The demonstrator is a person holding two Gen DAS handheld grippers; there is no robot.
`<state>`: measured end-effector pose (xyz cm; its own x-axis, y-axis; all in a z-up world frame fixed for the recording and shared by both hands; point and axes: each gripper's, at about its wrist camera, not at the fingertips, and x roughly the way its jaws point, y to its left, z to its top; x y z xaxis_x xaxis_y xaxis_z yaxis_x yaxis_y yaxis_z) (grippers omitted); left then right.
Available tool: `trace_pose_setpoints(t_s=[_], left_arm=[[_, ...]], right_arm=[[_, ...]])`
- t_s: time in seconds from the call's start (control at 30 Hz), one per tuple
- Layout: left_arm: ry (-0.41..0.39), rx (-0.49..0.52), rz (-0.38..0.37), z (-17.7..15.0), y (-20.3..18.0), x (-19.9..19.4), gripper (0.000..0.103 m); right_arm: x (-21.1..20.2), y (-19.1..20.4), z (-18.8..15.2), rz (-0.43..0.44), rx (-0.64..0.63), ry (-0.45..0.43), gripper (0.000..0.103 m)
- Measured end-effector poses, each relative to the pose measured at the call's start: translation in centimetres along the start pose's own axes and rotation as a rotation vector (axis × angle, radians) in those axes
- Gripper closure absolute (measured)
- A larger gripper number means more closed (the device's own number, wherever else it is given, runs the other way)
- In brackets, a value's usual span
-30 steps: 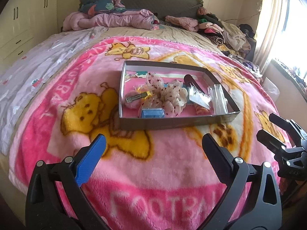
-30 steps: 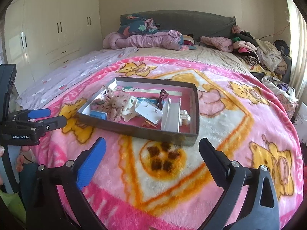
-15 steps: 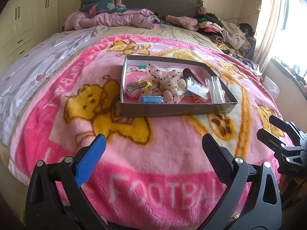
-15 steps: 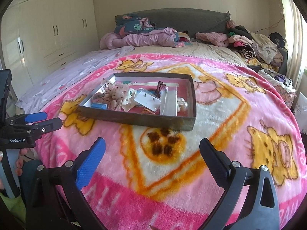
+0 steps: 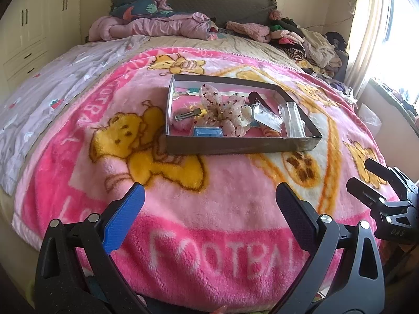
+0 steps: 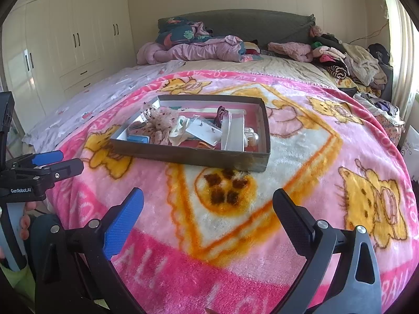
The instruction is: Organize jewelry
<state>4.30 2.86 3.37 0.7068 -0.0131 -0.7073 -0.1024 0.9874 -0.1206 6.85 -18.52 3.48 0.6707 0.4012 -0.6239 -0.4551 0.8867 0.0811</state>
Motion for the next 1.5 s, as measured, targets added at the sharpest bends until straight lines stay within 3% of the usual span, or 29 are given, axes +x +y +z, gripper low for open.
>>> trace_pose_setpoints(t_s=[1.5], left_arm=[[0.000, -0.004, 0.007, 0.22, 0.47, -0.61, 0.011]], right_arm=[[0.02, 0.09, 0.17, 0.002, 0.001, 0.004, 0.007]])
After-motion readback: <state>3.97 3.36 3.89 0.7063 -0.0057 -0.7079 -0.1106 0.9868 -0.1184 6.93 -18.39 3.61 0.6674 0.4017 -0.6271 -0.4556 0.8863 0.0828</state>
